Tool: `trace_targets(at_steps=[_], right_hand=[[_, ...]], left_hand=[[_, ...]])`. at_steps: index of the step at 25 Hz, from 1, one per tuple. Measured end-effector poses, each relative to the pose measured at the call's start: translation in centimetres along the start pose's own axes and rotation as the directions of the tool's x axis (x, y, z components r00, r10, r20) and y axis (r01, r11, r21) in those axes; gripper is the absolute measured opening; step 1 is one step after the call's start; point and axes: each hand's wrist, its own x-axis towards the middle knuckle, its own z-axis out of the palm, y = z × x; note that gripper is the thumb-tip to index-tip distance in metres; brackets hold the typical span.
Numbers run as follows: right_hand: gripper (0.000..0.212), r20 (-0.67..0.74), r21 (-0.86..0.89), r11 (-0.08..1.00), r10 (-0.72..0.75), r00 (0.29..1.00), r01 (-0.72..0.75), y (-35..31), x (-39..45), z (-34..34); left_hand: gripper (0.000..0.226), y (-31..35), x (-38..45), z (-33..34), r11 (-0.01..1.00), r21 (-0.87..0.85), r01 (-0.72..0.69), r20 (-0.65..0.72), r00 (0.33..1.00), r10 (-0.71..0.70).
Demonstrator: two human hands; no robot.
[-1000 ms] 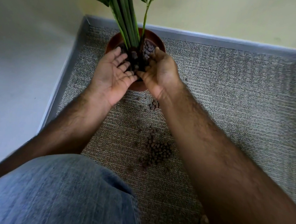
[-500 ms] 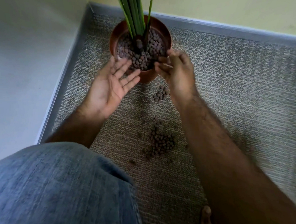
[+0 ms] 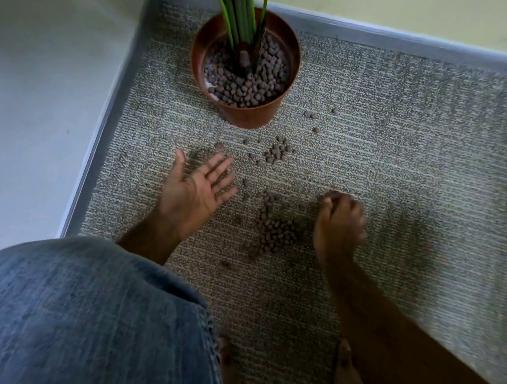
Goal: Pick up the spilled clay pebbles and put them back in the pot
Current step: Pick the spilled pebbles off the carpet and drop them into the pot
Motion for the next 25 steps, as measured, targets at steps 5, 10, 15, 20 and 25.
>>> trace_targets(at_steps=[5,10,15,20,25], right_hand=[[0.045,0.048,0.015,0.974,0.223,0.974,-0.224,1.7,-2.3,1.1],[0.034,0.147,0.101,0.994,0.026,0.989,-0.041,0.2,-6.8,3.1],[0.033,0.214,0.213,0.975,-0.117,0.970,0.070,-1.0,-7.9,3.6],[0.036,0.248,0.211,0.969,-0.182,0.951,0.130,-2.1,-8.4,3.8],[0.038,0.309,0.247,0.953,-0.248,0.918,0.175,-3.3,-8.8,3.9]], left_hand=[[0.097,-2.4,-0.5,-3.3,0.977,0.198,0.075,-0.115,0.992,-0.053],[0.067,-4.4,-0.5,-5.1,0.867,0.497,0.029,-0.190,0.979,0.077],[0.042,-5.4,-1.6,-5.1,0.721,0.692,-0.032,-0.106,0.984,0.145],[0.036,-8.3,-1.5,-3.7,0.441,0.889,-0.121,-0.007,0.960,0.278],[0.040,-8.1,-1.4,-1.8,0.290,0.952,-0.093,0.014,0.964,0.264]])
